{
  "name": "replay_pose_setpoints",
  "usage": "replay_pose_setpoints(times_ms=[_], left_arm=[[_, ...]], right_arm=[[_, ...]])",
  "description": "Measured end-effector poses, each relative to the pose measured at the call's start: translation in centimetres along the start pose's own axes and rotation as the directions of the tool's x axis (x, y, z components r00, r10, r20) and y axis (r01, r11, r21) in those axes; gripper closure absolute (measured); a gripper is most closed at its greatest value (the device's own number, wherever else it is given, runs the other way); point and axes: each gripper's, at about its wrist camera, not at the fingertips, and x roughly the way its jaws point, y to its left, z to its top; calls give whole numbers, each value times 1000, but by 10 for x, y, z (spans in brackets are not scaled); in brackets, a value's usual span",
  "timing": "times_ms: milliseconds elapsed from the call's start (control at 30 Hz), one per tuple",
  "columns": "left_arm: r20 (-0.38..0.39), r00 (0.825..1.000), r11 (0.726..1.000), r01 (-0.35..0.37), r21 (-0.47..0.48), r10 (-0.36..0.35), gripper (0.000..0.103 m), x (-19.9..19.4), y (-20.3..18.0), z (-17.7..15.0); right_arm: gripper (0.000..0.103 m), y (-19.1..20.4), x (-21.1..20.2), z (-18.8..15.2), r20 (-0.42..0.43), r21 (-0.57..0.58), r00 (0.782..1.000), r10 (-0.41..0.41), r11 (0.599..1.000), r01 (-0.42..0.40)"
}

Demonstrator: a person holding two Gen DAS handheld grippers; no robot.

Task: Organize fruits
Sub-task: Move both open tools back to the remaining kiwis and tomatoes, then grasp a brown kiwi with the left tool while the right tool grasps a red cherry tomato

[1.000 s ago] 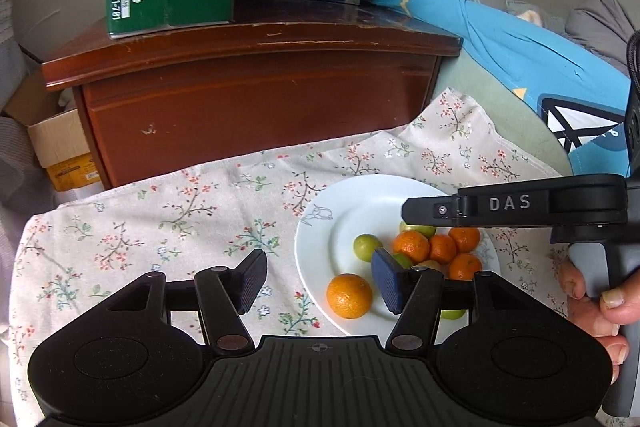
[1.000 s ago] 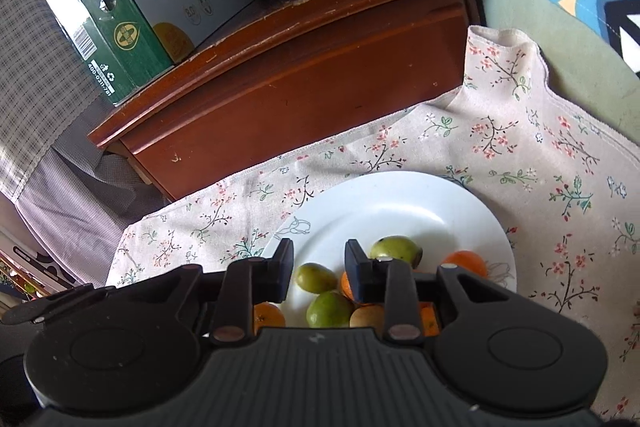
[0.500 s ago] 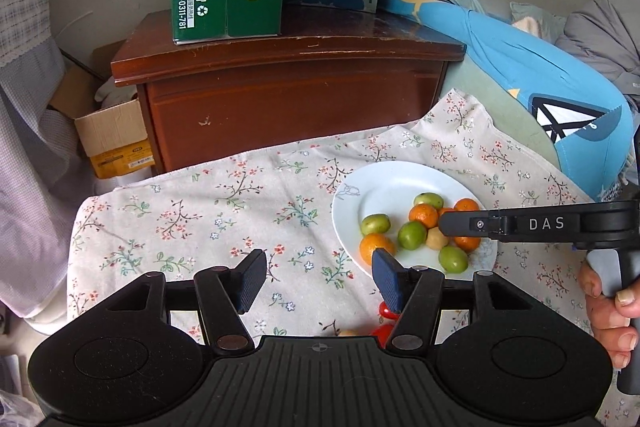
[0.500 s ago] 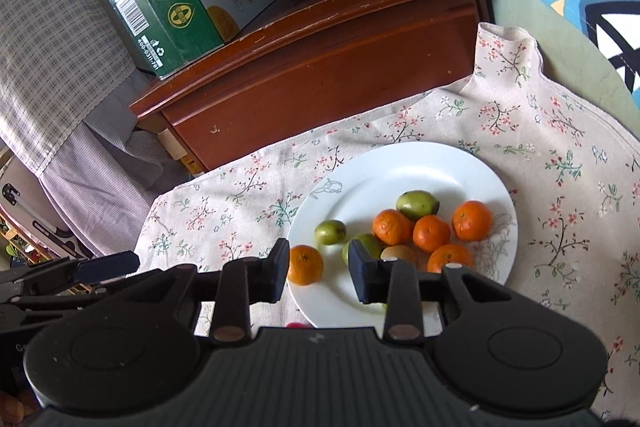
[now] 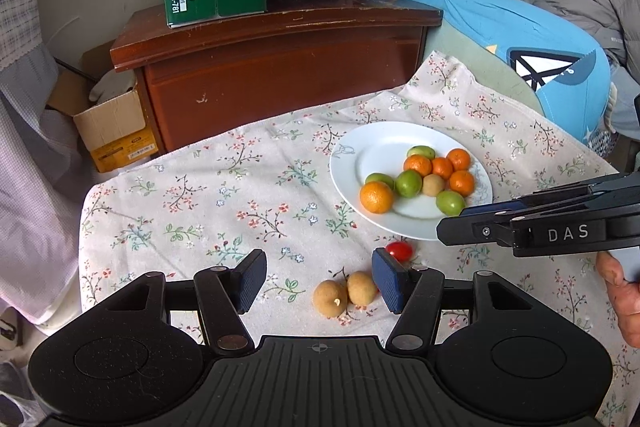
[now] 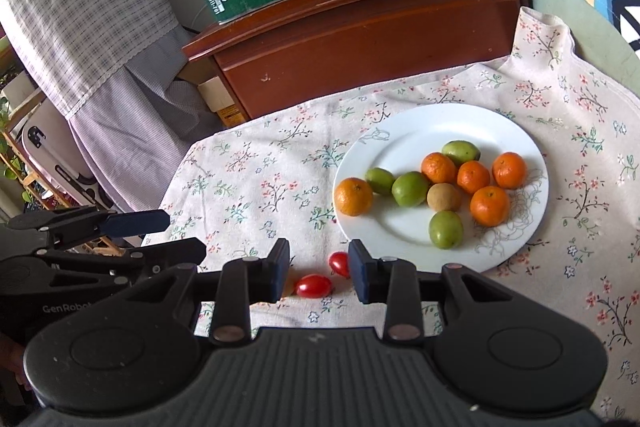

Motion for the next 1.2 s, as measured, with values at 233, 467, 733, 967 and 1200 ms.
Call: replay_pose_setpoints(times_ms=[233, 467, 733, 967, 1200], left_arm=[[-49, 999, 998, 0, 70, 3, 46, 7, 0, -14], [-103, 994, 995, -14, 101, 24, 46, 20, 2, -27], [-127, 992, 997, 1, 81, 9, 46, 28, 7, -29], [-132, 991, 995, 28, 99, -15, 46, 41, 6, -32], [-107, 992, 990, 78, 118, -65, 46, 53, 8, -31]], right_arm=[[69, 8, 16, -12, -49, -56, 999, 16, 998, -19], [69, 8, 37, -21, -93, -68, 996, 2, 998, -9], [69, 10, 57, -24, -114, -95, 993, -24, 995, 13], [64, 11, 65, -24, -101, -111, 994, -47, 993, 35], [64, 11, 67, -26, -82, -124, 996, -46, 992, 36]])
